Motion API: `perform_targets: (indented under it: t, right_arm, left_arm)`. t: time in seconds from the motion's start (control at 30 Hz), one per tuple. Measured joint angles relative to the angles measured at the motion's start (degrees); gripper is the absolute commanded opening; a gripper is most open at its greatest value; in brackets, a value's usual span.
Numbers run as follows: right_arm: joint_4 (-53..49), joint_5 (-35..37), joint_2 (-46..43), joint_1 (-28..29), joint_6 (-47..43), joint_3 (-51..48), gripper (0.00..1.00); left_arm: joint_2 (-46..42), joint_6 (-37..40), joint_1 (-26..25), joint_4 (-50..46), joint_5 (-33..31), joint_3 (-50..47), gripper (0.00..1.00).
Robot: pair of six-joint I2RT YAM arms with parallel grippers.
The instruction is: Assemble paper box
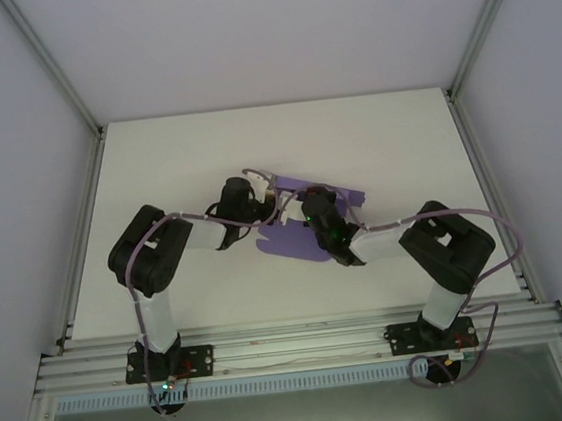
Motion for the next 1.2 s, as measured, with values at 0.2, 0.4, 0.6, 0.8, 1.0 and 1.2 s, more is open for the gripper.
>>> perform_targets:
  t: [0.2, 0.4, 0.6, 0.8, 1.0, 1.2]
  right_arm:
    - [-0.1, -0.1, 0.2, -0.5, 2.0, 0.3, 0.00]
    - [-0.2, -0.4, 0.2, -1.4, 3.3, 0.4, 0.11]
    - [-2.1, -4.9, -0.5, -2.3, 5.9, 0.4, 0.34]
    - [-5.3, -6.3, -4.9, -5.4, 5.7, 0.4, 0.41]
    - [-8.7, -6.7, -8.5, -9.7, 4.9, 1.0, 0.51]
    - [-13.1, -9.9, -10.7, -14.6, 9.2, 3.2, 0.58]
  left_arm:
    - [0.0, -3.3, -1.7, 0.0, -5.0, 0.4, 0.04]
    - [0.0, -4.4, -3.9, -3.1, -11.5, 2.6, 0.00]
    - [0.0, -4.3, -4.3, -3.2, -13.1, 2.7, 0.00]
    - [-1.0, -1.9, -4.4, -3.3, -12.9, 2.7, 0.00]
    - [-3.0, 0.9, -4.4, -4.3, -13.1, 2.7, 0.00]
    - [-3.1, 1.4, -4.4, -7.5, -13.5, 2.7, 0.01]
